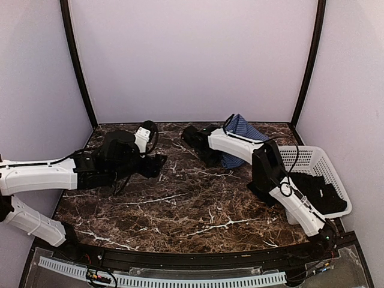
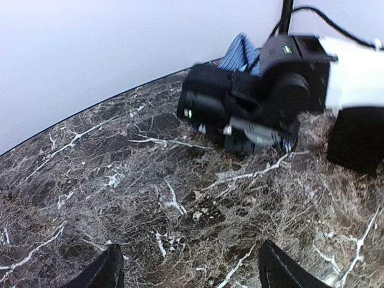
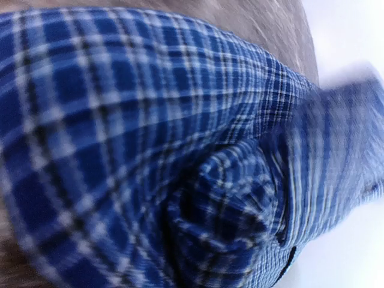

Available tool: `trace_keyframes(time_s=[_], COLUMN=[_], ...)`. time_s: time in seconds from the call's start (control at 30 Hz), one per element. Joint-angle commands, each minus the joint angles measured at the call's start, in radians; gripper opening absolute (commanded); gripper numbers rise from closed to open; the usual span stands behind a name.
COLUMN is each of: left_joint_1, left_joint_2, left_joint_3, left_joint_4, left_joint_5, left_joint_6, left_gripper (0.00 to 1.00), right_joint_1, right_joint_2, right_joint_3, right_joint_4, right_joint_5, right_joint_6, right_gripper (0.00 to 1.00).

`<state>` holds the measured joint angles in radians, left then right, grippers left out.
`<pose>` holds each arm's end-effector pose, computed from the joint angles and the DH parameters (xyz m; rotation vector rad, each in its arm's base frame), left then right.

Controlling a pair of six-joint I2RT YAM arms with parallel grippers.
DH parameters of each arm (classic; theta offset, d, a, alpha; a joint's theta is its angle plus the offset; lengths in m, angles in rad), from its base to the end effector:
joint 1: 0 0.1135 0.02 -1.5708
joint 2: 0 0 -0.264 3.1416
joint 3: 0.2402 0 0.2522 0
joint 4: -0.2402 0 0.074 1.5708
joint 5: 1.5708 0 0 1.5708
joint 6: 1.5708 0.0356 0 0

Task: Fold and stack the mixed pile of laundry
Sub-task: Turn over the square-folded shirt at the center of the board.

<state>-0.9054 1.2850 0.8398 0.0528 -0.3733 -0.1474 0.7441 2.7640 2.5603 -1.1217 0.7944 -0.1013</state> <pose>0.1902 -0.2213 0.2745 0.4888 1.8871 -0.3337 0.4156 0.3481 0.1241 -0.9149 2.3518 -0.9049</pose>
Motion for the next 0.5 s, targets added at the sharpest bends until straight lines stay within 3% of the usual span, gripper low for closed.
trace_keyframes(time_s=[0.0, 0.23, 0.3, 0.4, 0.47], left_joint_1=[0.042, 0.113, 0.142, 0.182, 0.212], left_joint_2=[-0.113, -0.163, -0.187, -0.219, -0.239], left_joint_3=[-0.019, 0.04, 0.051, 0.059, 0.061], left_joint_4=[-0.06, -0.189, -0.219, -0.248, -0.25], left_joint_5=[0.033, 0.063, 0.075, 0.105, 0.131], left_joint_6=[-0.087, -0.196, -0.232, -0.275, -0.301], left_gripper=[0.76, 0.76, 0.76, 0.76, 0.76], right_joint_1=[0.131, 0.258, 0.28, 0.293, 0.287], right_joint_2=[-0.039, -0.055, -0.105, -0.254, -0.377], right_joint_3=[0.031, 0.03, 0.005, -0.089, -0.162], right_joint_4=[0.017, -0.055, -0.05, 0.066, 0.19], right_joint_5=[-0.075, -0.24, -0.362, -0.597, -0.747], right_joint_6=[0.03, 0.186, 0.233, 0.264, 0.263], right_gripper=[0.0, 0.0, 0.15, 0.51, 0.64])
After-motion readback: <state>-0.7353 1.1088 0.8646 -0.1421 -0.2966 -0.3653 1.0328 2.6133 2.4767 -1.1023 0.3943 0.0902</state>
